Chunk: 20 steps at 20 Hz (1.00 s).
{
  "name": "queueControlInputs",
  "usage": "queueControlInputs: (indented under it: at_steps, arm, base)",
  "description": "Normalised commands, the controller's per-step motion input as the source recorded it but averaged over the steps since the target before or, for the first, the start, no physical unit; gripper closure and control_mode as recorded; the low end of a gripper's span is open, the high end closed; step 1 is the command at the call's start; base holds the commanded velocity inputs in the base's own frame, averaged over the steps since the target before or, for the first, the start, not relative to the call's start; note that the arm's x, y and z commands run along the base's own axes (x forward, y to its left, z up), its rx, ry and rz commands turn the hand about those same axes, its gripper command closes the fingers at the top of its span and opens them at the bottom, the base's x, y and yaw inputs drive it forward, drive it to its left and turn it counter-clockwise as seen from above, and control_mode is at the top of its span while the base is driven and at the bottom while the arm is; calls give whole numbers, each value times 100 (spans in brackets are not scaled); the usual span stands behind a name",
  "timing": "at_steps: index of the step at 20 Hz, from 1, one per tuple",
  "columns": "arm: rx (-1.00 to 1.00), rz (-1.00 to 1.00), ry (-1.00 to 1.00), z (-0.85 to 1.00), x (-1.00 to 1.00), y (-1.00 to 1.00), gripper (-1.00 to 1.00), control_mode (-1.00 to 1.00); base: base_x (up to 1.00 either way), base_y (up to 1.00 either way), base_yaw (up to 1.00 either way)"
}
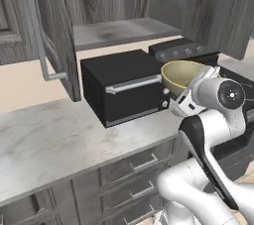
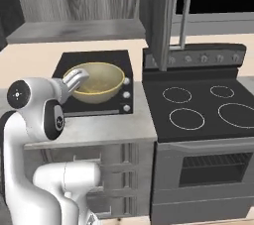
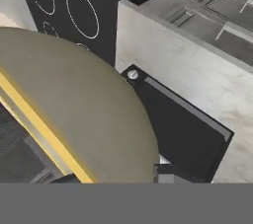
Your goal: Move the bowls from the cabinet to the plates on the dining table.
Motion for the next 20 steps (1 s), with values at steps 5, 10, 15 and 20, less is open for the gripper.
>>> queueControlInputs:
  at_steps: [5,10,15,20]
  arm:
    - [0,0,0,0,0,0,100,100]
    - [0,0,0,0,0,0,100,100]
    - [0,0,0,0,0,0,100,100]
    - [0,0,0,0,0,0,100,100]
  base:
    - [-87,0,0]
    - [-59,0,-2]
    - [-7,0,-38]
    - [0,0,-56]
